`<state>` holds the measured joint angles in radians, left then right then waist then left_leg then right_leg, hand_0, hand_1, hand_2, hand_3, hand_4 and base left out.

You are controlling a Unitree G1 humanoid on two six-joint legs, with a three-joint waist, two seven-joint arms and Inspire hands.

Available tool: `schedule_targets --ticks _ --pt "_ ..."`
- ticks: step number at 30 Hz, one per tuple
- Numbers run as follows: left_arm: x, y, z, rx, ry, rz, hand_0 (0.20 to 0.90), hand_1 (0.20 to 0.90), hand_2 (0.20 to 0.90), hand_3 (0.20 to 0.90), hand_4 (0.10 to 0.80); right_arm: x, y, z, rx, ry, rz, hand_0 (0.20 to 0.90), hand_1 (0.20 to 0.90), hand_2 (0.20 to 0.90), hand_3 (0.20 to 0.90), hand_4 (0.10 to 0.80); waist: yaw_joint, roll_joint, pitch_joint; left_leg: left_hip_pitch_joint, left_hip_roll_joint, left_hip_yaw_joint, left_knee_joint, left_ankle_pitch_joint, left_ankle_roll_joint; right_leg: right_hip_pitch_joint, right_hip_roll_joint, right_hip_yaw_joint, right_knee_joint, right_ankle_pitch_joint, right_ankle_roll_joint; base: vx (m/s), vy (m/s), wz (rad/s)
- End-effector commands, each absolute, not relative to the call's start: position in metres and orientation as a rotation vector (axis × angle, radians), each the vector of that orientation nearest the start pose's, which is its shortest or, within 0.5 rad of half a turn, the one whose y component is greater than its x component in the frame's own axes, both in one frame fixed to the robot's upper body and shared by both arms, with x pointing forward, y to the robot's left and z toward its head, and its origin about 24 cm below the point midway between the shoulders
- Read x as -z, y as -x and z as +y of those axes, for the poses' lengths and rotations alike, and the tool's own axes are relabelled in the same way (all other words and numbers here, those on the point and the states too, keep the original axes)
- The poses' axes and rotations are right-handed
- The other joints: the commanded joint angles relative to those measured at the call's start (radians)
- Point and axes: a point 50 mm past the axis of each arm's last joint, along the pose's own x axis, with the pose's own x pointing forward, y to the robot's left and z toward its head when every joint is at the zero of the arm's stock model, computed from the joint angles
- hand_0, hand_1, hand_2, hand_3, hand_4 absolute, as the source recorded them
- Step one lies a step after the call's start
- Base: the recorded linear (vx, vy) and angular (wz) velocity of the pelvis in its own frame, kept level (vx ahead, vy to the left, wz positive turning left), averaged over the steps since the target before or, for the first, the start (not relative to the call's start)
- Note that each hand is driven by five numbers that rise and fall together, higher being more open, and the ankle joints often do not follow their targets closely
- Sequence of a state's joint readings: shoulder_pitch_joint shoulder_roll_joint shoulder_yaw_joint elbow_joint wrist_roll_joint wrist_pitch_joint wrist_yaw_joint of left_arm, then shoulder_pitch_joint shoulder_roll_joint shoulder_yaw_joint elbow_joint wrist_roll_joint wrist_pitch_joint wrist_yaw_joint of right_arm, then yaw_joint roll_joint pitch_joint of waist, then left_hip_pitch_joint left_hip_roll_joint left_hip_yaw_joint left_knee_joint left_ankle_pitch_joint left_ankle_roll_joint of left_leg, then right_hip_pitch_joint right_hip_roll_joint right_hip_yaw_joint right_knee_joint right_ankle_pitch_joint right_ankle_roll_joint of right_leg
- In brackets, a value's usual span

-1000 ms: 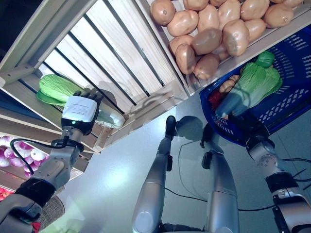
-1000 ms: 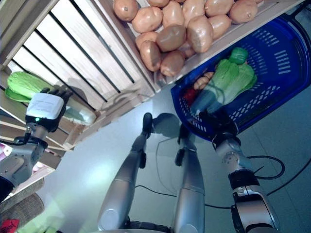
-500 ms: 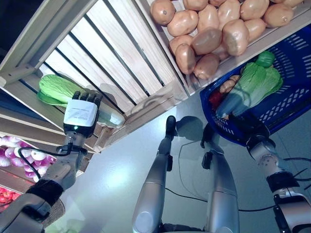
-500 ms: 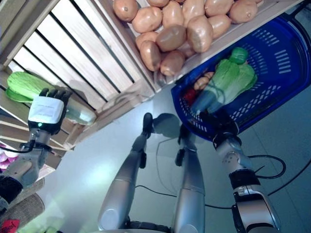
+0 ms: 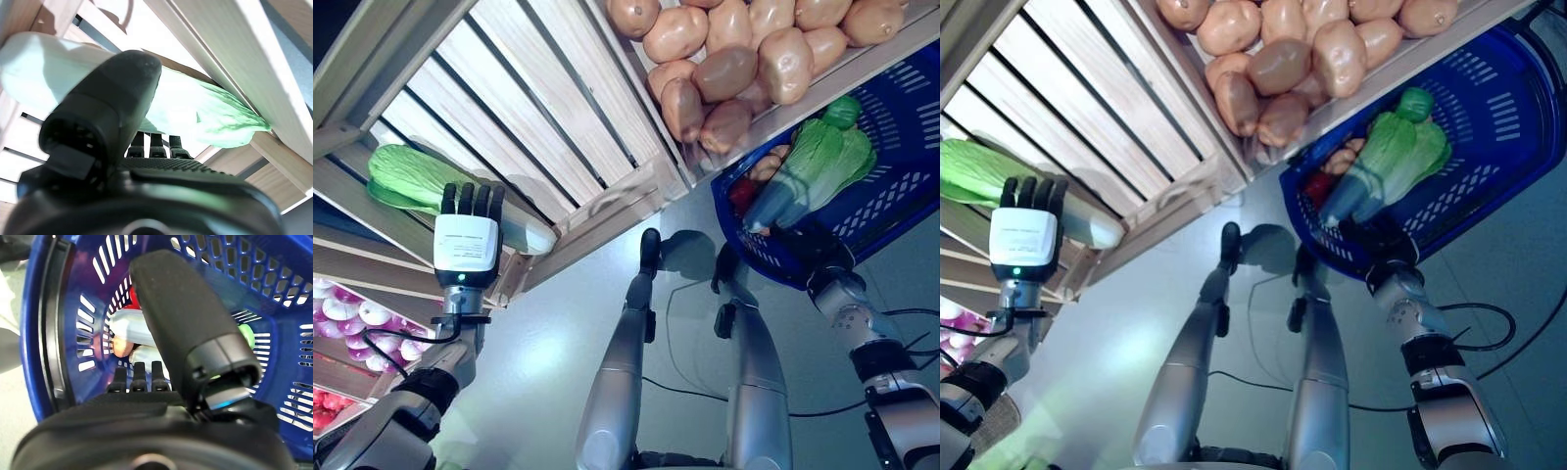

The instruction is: Put vegetables into the basket

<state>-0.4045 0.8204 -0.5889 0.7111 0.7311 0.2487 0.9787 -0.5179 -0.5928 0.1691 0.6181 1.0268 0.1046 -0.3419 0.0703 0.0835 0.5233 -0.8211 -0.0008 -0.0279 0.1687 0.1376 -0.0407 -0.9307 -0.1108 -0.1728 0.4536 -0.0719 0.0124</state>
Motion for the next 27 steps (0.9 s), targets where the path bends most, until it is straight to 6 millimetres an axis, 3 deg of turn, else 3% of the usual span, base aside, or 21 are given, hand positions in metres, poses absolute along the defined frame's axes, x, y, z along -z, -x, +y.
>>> schedule_targets --ticks 1,7,8,9,10,17,27 --pt "-0.099 -0.329 0.263 -0.529 -1.750 -0.496 0.900 0.900 0.900 0.900 0.800 -0.089 -0.342 -0.272 0.397 -0.322 0.205 0.900 0.900 0.900 0.900 0.800 -0.047 -0.039 -0.003 -0.069 -0.031 0.024 0.061 0.025 0.007 0.047 0.020 -0.001 -0.154 0.186 0.038 0.000 0.000 0.00" --pt "-0.114 -0.341 0.252 -0.561 -1.717 -0.574 0.900 0.900 0.900 0.900 0.800 -0.094 -0.347 -0.267 0.380 -0.322 0.202 0.900 0.900 0.900 0.900 0.800 -0.059 -0.048 -0.003 -0.082 -0.029 0.023 0.076 0.020 0.003 0.032 0.019 0.008 -0.139 0.185 0.040 0.003 0.005 0.00" --pt "-0.115 -0.341 0.251 -0.562 -1.718 -0.578 0.556 0.556 0.556 0.556 0.571 -0.094 -0.347 -0.266 0.379 -0.321 0.203 0.900 0.900 0.900 0.900 0.800 -0.060 -0.049 -0.003 -0.083 -0.029 0.023 0.077 0.019 0.003 0.031 0.019 0.009 -0.138 0.185 0.040 0.000 0.000 0.00" --pt "-0.117 -0.342 0.249 -0.564 -1.718 -0.589 0.354 0.354 0.354 0.354 0.436 -0.094 -0.348 -0.265 0.376 -0.321 0.203 0.900 0.900 0.900 0.900 0.800 -0.062 -0.051 -0.003 -0.084 -0.028 0.023 0.080 0.019 0.003 0.030 0.020 0.009 -0.137 0.186 0.040 0.010 0.012 0.04" --pt "-0.119 -0.344 0.248 -0.567 -1.720 -0.593 0.300 0.300 0.300 0.300 0.400 -0.095 -0.348 -0.264 0.374 -0.321 0.204 0.900 0.900 0.900 0.900 0.800 -0.065 -0.052 -0.003 -0.085 -0.028 0.023 0.080 0.018 0.003 0.029 0.020 0.011 -0.136 0.186 0.040 0.008 0.012 0.05" --pt "-0.133 -0.352 0.246 -0.575 -1.724 -0.624 0.300 0.300 0.300 0.300 0.400 -0.096 -0.351 -0.260 0.359 -0.320 0.203 0.900 0.900 0.900 0.900 0.800 -0.078 -0.058 -0.003 -0.077 -0.030 0.024 0.080 0.014 0.003 0.033 0.030 0.020 -0.140 0.187 0.040 0.000 0.001 0.01" --pt "-0.133 -0.350 0.251 -0.575 -1.691 -0.630 0.300 0.300 0.300 0.300 0.400 -0.097 -0.351 -0.259 0.363 -0.328 0.203 0.900 0.900 0.900 0.900 0.800 -0.080 -0.055 -0.003 -0.051 -0.030 0.029 0.082 0.004 0.003 0.059 0.033 0.023 -0.145 0.180 0.040 0.002 -0.001 -0.01"
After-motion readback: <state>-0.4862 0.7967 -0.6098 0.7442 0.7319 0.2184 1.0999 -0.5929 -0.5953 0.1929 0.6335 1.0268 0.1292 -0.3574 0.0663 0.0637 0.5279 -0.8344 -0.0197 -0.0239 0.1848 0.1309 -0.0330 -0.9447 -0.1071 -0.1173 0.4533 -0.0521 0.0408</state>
